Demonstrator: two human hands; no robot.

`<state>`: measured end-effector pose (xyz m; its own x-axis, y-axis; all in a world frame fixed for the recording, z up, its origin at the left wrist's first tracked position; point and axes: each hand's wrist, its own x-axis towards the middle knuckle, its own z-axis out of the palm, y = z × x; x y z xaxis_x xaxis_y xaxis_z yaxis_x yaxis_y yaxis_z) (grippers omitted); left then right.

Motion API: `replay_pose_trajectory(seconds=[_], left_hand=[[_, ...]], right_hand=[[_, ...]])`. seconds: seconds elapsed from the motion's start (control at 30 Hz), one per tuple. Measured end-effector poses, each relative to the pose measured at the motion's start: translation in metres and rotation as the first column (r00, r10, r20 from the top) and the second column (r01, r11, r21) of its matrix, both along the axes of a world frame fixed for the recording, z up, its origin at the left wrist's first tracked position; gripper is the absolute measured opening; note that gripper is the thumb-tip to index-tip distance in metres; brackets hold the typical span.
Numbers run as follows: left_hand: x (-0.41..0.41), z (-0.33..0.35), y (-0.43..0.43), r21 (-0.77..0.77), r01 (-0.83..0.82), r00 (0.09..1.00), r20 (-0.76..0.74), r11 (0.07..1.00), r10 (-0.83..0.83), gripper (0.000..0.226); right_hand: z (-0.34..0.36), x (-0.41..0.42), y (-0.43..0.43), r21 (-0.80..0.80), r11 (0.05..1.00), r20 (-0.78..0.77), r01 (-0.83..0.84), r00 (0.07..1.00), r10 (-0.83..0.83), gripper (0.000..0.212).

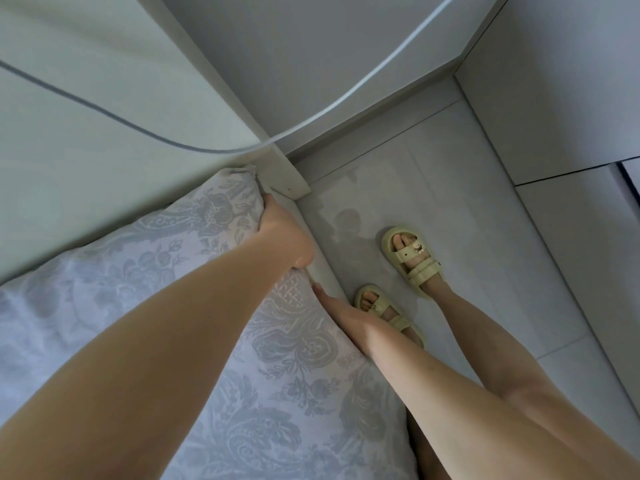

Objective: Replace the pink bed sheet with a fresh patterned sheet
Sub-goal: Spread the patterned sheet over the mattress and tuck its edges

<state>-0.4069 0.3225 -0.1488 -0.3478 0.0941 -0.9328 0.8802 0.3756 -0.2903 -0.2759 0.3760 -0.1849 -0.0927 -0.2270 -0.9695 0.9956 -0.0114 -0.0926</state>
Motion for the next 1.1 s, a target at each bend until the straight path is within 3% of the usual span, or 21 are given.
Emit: replay_pose_trajectory(seconds=[0.1, 0.23, 0.37, 0.47, 0.57, 0.6, 0.67, 0.7, 0.77, 0.8, 0.87, 0.93, 0.97, 1.03, 1.1], left_hand=[[-0.004, 0.0, -0.003, 0.131, -0.074, 0.997, -0.025, 0.989, 0.078, 0.051], [-0.006, 0.014, -0.008, 0.496, -0.138, 0.986, -0.015, 0.857, 0.167, 0.055], [0.001, 0.018, -0.018, 0.479, -0.091, 0.99, -0.048, 0.873, 0.13, 0.072], [0.003, 0.015, -0.015, 0.415, -0.088, 0.994, -0.018, 0.906, 0.105, 0.085], [0.0, 0.014, -0.01, 0.435, -0.205, 0.974, 0.003, 0.877, 0.226, 0.085], [0.001, 0.014, -0.012, 0.494, -0.27, 0.952, 0.012, 0.826, 0.304, 0.079], [0.007, 0.022, -0.015, 0.676, -0.458, 0.835, 0.104, 0.578, 0.54, 0.062], [0.012, 0.027, -0.018, 0.729, -0.554, 0.731, 0.196, 0.402, 0.653, 0.057], [0.024, 0.05, -0.026, 0.774, -0.632, 0.486, 0.357, 0.039, 0.798, 0.053], [0.029, 0.064, -0.033, 0.776, -0.625, 0.395, 0.405, -0.081, 0.825, 0.051], [0.042, 0.088, -0.052, 0.775, -0.593, 0.266, 0.445, -0.218, 0.855, 0.046], [0.056, 0.111, -0.077, 0.756, -0.557, 0.126, 0.485, -0.343, 0.865, 0.041], [0.065, 0.123, -0.091, 0.736, -0.531, 0.03, 0.511, -0.42, 0.859, 0.039], [0.089, 0.152, -0.12, 0.709, -0.431, -0.146, 0.556, -0.558, 0.818, 0.035], [0.116, 0.179, -0.142, 0.699, -0.346, -0.276, 0.562, -0.626, 0.78, 0.036]], right_hand=[[-0.006, 0.017, 0.004, 0.033, 0.991, -0.065, -0.127, 0.989, 0.129, 0.073], [0.0, 0.037, 0.007, 0.036, 0.988, -0.049, 0.148, 0.988, -0.146, 0.075], [0.007, 0.045, 0.008, 0.019, 0.968, -0.082, 0.252, 0.965, -0.25, 0.074], [0.017, 0.032, 0.013, -0.063, 0.978, -0.058, 0.198, 0.978, -0.202, 0.074], [0.018, 0.027, 0.014, 0.011, 0.996, -0.096, 0.09, 0.991, -0.088, 0.07], [0.02, 0.028, 0.011, 0.126, 0.992, -0.179, -0.007, 0.983, 0.029, 0.066], [0.029, 0.031, 0.009, 0.522, 0.846, -0.33, -0.107, 0.889, 0.316, 0.056], [0.033, 0.029, 0.009, 0.537, 0.841, -0.376, -0.071, 0.872, 0.314, 0.049], [0.053, 0.018, 0.011, 0.283, 0.956, -0.367, -0.082, 0.911, 0.187, 0.042], [0.066, 0.011, 0.013, 0.174, 0.973, -0.312, -0.152, 0.929, 0.201, 0.045], [0.082, -0.003, 0.017, 0.264, 0.889, -0.341, -0.374, 0.826, 0.449, 0.057], [0.103, -0.021, 0.022, 0.532, 0.74, -0.388, -0.412, 0.658, 0.645, 0.058], [0.118, -0.027, 0.023, 0.589, 0.699, -0.412, -0.405, 0.594, 0.691, 0.056], [0.158, -0.04, 0.019, 0.59, 0.684, -0.504, -0.429, 0.466, 0.727, 0.06], [0.192, -0.049, 0.015, 0.516, 0.69, -0.556, -0.507, 0.414, 0.72, 0.059]])
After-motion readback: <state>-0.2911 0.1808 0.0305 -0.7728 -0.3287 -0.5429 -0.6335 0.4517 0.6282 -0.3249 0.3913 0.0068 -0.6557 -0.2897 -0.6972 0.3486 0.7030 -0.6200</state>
